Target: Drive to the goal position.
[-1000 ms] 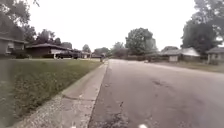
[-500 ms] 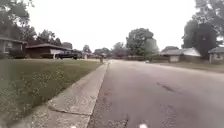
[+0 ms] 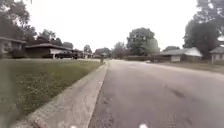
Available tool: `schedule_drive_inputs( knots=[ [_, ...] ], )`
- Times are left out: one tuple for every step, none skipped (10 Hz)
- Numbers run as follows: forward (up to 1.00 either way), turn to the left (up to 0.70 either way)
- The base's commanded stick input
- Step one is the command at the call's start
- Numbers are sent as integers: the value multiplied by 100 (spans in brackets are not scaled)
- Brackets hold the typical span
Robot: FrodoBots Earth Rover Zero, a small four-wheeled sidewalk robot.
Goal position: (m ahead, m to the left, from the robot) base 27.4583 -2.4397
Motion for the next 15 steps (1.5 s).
schedule_drive_inputs(
  knots=[
    [70,0],
    [70,0],
    [70,0],
    [70,0],
    [70,0],
    [70,0],
    [70,0],
    [70,0],
    [70,0],
    [70,0],
    [70,0],
    [70,0],
    [70,0],
    [70,0],
    [70,0]
  ],
)
